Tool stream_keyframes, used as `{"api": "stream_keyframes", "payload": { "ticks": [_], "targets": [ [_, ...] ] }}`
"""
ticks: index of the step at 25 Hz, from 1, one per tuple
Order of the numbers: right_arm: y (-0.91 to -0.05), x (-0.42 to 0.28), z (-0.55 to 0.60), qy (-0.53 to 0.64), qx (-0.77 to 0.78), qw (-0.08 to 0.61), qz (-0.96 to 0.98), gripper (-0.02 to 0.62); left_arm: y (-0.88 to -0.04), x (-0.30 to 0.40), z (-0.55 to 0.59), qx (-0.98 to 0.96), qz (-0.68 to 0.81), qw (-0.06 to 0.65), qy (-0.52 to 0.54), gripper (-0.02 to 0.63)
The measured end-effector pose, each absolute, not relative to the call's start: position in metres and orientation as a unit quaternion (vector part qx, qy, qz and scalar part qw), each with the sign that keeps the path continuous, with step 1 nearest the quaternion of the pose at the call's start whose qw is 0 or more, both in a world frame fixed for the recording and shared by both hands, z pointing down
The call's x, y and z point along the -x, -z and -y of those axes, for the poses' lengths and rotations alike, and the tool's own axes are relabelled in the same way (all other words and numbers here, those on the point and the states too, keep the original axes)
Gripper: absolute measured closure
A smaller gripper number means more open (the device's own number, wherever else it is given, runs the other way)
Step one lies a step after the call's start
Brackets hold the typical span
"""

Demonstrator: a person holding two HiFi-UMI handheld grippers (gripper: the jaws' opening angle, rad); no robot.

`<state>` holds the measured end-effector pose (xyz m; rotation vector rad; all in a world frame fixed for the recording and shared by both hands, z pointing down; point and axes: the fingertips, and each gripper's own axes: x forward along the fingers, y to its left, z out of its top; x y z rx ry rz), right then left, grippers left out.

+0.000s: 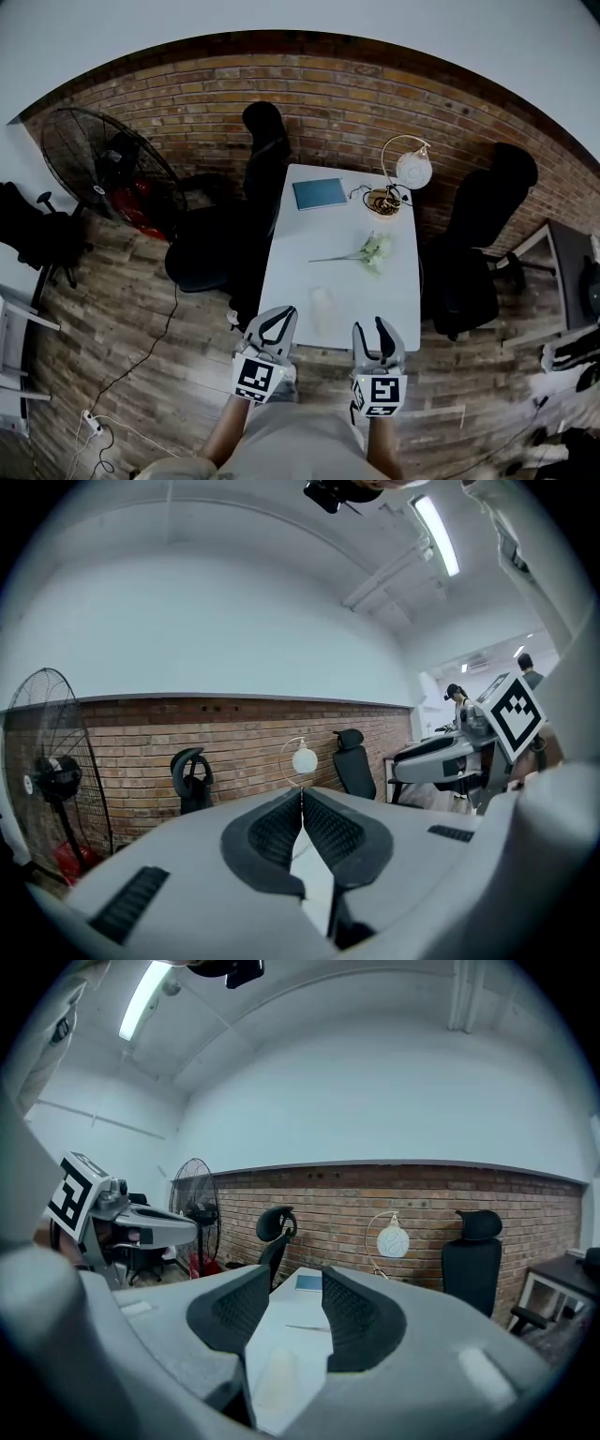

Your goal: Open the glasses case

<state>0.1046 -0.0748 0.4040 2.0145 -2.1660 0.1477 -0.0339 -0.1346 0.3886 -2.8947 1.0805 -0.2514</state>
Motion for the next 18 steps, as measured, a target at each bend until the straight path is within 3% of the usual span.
{"api": "stream_keyframes", "payload": {
  "ticks": [18],
  "targets": [
    [-0.402, -0.102, 0.145, -0.050, -0.716, 0.120, 0.686, 0.417, -0.396, 0.027, 0.217, 0.954, -0.295, 0.008, 0.059, 0.598]
  ]
}}
